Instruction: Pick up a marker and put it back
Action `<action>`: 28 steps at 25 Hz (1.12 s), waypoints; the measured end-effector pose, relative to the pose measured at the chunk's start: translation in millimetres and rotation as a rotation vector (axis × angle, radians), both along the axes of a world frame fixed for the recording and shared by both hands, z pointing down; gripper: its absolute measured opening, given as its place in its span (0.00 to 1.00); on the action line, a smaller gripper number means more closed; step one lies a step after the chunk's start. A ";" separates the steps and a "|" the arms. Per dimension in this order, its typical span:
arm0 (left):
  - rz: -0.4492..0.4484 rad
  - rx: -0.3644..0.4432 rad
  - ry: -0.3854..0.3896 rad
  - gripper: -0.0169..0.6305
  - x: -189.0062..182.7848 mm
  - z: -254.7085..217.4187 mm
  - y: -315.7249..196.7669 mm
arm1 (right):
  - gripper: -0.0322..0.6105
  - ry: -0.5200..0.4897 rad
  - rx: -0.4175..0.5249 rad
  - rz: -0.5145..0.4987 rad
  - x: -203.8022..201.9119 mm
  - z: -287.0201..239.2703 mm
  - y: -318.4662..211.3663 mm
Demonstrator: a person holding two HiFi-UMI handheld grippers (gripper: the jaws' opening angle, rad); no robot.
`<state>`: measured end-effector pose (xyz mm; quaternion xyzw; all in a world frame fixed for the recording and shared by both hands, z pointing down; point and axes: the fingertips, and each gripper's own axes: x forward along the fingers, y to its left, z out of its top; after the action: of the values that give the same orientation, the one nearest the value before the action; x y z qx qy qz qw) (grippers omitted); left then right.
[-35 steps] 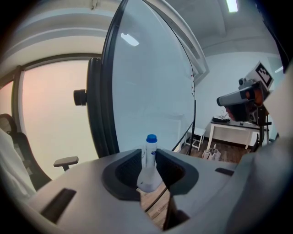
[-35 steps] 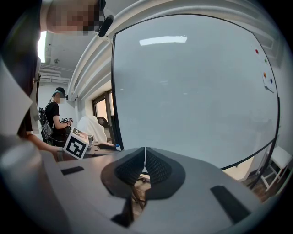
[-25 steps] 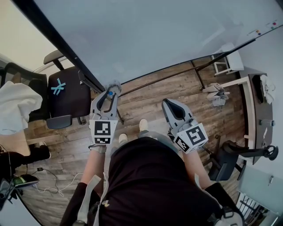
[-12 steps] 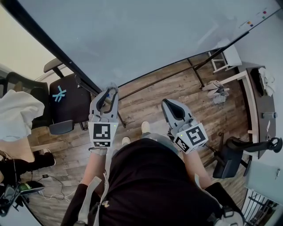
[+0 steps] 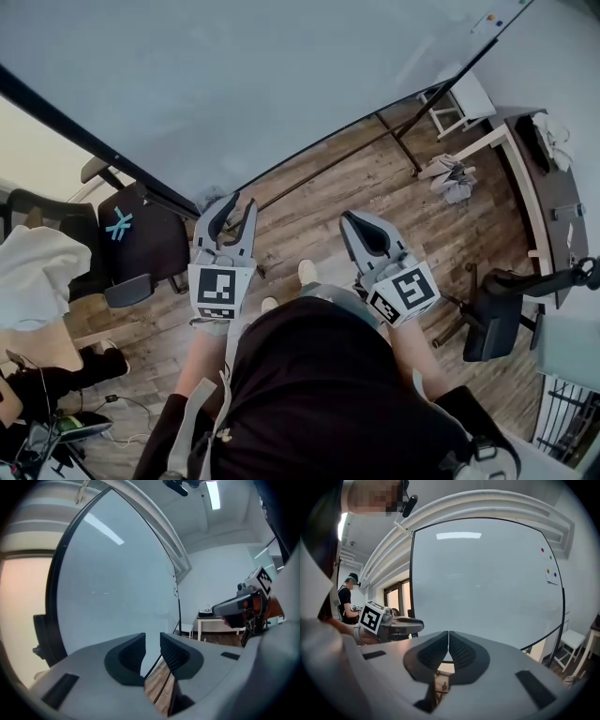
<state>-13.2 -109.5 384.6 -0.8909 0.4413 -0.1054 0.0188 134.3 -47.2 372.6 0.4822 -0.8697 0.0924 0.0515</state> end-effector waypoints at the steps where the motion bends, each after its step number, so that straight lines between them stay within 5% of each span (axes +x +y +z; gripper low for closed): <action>1: 0.016 0.004 0.003 0.18 7.5 -2.3 1.8 | 0.08 -0.001 0.002 0.010 5.2 -0.5 2.6; 28: 0.435 -0.012 0.091 0.13 149.1 -12.5 49.0 | 0.08 -0.004 0.016 0.307 107.0 -3.7 66.3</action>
<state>135.9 -60.5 372.0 -0.9691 0.2383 -0.0612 0.0157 241.4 19.1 368.9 0.6098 -0.7864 0.0934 0.0311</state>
